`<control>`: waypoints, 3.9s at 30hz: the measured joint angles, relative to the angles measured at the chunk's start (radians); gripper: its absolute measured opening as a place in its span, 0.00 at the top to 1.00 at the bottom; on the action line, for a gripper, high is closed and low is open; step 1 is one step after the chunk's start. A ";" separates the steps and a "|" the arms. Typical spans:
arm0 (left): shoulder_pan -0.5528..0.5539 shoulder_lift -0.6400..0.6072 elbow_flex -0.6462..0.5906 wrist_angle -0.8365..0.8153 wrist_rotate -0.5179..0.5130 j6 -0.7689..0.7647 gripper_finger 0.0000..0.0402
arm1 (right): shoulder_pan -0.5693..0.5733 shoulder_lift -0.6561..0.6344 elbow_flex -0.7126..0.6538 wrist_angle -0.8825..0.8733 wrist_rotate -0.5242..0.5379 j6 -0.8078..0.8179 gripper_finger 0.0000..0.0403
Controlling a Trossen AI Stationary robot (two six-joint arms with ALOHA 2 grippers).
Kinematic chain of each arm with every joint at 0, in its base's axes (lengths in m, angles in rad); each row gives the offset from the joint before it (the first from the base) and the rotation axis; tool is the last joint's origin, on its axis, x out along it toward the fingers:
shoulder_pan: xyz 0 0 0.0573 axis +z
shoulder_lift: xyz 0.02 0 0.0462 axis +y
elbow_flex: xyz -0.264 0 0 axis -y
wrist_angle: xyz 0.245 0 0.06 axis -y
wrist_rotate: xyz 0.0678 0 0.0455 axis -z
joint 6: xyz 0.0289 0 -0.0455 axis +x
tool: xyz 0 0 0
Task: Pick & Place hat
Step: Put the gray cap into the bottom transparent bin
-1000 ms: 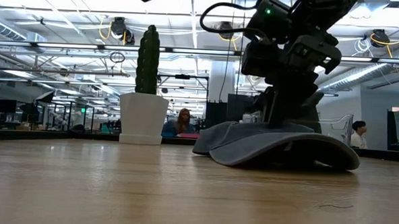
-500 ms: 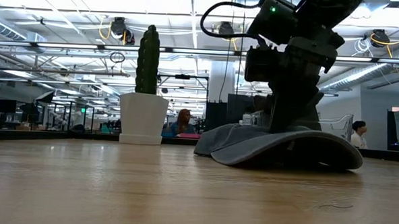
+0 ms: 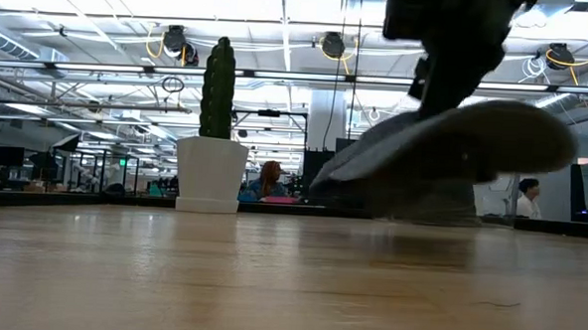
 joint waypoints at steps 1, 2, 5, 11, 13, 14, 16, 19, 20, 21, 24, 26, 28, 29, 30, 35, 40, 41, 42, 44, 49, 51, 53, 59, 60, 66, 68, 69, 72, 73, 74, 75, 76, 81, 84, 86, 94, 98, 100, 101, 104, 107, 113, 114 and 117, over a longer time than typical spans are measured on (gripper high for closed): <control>-0.005 -0.006 0.000 -0.021 -0.001 0.017 0.81 | 0.009 -0.009 0.022 -0.042 -0.001 0.016 1.00; -0.009 -0.008 -0.002 -0.045 -0.002 0.027 0.81 | 0.021 -0.020 0.045 -0.080 -0.001 0.039 1.00; -0.005 -0.018 -0.003 -0.061 -0.009 0.044 0.81 | 0.060 -0.062 0.124 -0.184 0.000 0.094 1.00; -0.005 -0.022 -0.002 -0.083 -0.040 0.071 0.81 | 0.191 -0.148 0.264 -0.344 -0.007 0.251 1.00; -0.002 -0.022 -0.002 -0.082 -0.043 0.072 0.81 | 0.259 -0.175 0.298 -0.374 -0.004 0.320 1.00; 0.000 -0.023 -0.002 -0.082 -0.043 0.071 0.81 | 0.297 -0.187 0.306 -0.384 -0.003 0.354 1.00; 0.006 -0.023 -0.002 -0.081 -0.047 0.065 0.81 | 0.372 -0.203 0.310 -0.391 -0.005 0.421 1.00; 0.013 -0.023 -0.002 -0.080 -0.110 0.038 0.81 | 0.487 -0.211 0.310 -0.415 -0.006 0.515 1.00; 0.017 -0.023 -0.002 -0.074 -0.138 0.024 0.81 | 0.526 -0.211 0.310 -0.424 -0.003 0.537 1.00; 0.021 -0.023 -0.002 -0.061 -0.163 0.004 0.81 | 0.564 -0.210 0.310 -0.435 0.003 0.560 1.00; 0.032 -0.023 -0.002 0.007 -0.212 -0.066 0.81 | 0.667 -0.210 0.309 -0.481 0.071 0.636 1.00; 0.035 -0.023 -0.002 0.074 -0.243 -0.086 0.81 | 0.730 -0.211 0.310 -0.516 0.150 0.681 1.00; 0.035 -0.023 -0.002 0.141 -0.273 -0.087 0.81 | 0.794 -0.209 0.309 -0.564 0.237 0.725 1.00; 0.035 -0.023 -0.002 0.175 -0.288 -0.087 0.81 | 0.821 -0.208 0.308 -0.582 0.270 0.746 1.00; 0.035 -0.023 -0.002 0.206 -0.305 -0.087 0.81 | 0.844 -0.207 0.303 -0.588 0.298 0.763 1.00; 0.035 -0.023 -0.002 0.344 -0.375 -0.091 0.81 | 0.943 -0.206 0.237 -0.577 0.298 0.838 1.00; 0.035 -0.022 -0.002 0.424 -0.386 -0.110 0.81 | 1.004 -0.207 0.137 -0.465 0.306 0.884 1.00; 0.035 -0.022 -0.002 0.434 -0.393 -0.120 0.81 | 1.011 -0.207 0.114 -0.431 0.306 0.897 1.00; 0.034 -0.022 -0.002 0.442 -0.404 -0.130 0.81 | 1.015 -0.206 0.090 -0.399 0.306 0.909 1.00; 0.028 -0.022 -0.002 0.448 -0.429 -0.145 0.81 | 1.026 -0.207 0.043 -0.342 0.307 0.920 1.00; 0.013 -0.019 -0.002 0.464 -0.468 -0.151 0.81 | 1.031 -0.207 -0.052 -0.285 0.295 1.004 0.98; 0.014 -0.013 -0.002 0.463 -0.469 -0.166 0.81 | 1.030 -0.207 -0.077 -0.268 0.279 1.037 0.96; 0.013 -0.011 -0.003 0.460 -0.461 -0.170 0.81 | 1.030 -0.207 -0.094 -0.249 0.270 1.065 0.94; 0.006 -0.005 -0.003 0.459 -0.398 -0.189 0.81 | 1.032 -0.226 -0.093 -0.198 0.226 1.087 0.84; 0.006 -0.003 -0.003 0.457 -0.393 -0.188 0.81 | 1.032 -0.238 -0.089 -0.196 0.225 1.097 0.82; 0.002 -0.005 -0.003 0.461 -0.380 -0.170 0.81 | 1.027 -0.335 -0.082 -0.209 0.232 1.163 0.78; 0.001 -0.005 -0.003 0.460 -0.373 -0.169 0.81 | 1.019 -0.358 -0.082 -0.217 0.249 1.167 0.79; -0.002 -0.004 -0.003 0.462 -0.375 -0.169 0.81 | 1.013 -0.365 -0.081 -0.218 0.259 1.160 0.80; -0.020 0.036 -0.001 0.545 -0.377 -0.155 0.81 | 0.977 -0.364 -0.057 -0.221 0.276 1.075 0.84; -0.029 0.055 -0.001 0.570 -0.365 -0.140 0.81 | 0.959 -0.359 -0.040 -0.226 0.280 1.032 0.86; -0.036 0.079 -0.001 0.602 -0.341 -0.124 0.81 | 0.936 -0.352 -0.018 -0.244 0.279 0.994 0.88; -0.039 0.103 -0.001 0.635 -0.312 -0.107 0.81 | 0.913 -0.342 0.007 -0.269 0.280 0.960 0.90; -0.039 0.122 -0.002 0.654 -0.284 -0.091 0.81 | 0.893 -0.330 0.033 -0.301 0.281 0.926 0.92; -0.011 0.152 -0.003 0.697 -0.261 -0.100 0.81 | 0.797 -0.260 0.143 -0.351 0.282 0.737 0.99; 0.006 0.148 -0.003 0.697 -0.260 -0.087 0.81 | 0.740 -0.206 0.161 -0.350 0.250 0.658 1.00; 0.011 0.132 -0.003 0.682 -0.257 -0.049 0.81 | 0.698 -0.168 0.157 -0.355 0.198 0.624 1.00; 0.019 0.095 -0.003 0.631 -0.146 0.007 0.81 | 0.594 -0.036 0.116 -0.424 0.016 0.599 1.00; 0.014 0.070 -0.001 0.564 -0.133 0.026 0.81 | 0.595 -0.023 0.112 -0.420 0.016 0.632 1.00; 0.014 0.063 -0.001 0.528 -0.129 0.036 0.81 | 0.597 -0.019 0.108 -0.420 0.022 0.634 1.00; 0.014 0.061 -0.003 0.512 -0.128 0.042 0.81 | 0.597 -0.019 0.100 -0.417 0.022 0.635 1.00; 0.015 0.056 -0.003 0.510 -0.121 0.045 0.81 | 0.595 -0.019 0.060 -0.393 0.020 0.659 1.00; 0.014 0.057 -0.003 0.502 -0.117 0.045 0.81 | 0.595 -0.021 0.009 -0.342 0.015 0.694 1.00; 0.014 0.057 -0.003 0.495 -0.108 0.040 0.81 | 0.595 -0.020 -0.083 -0.257 -0.037 0.752 1.00; 0.014 0.057 -0.003 0.493 -0.107 0.039 0.81 | 0.595 -0.020 -0.094 -0.247 -0.043 0.755 1.00; 0.014 0.057 -0.003 0.495 -0.107 0.027 0.81 | 0.595 -0.020 -0.112 -0.221 -0.052 0.752 1.00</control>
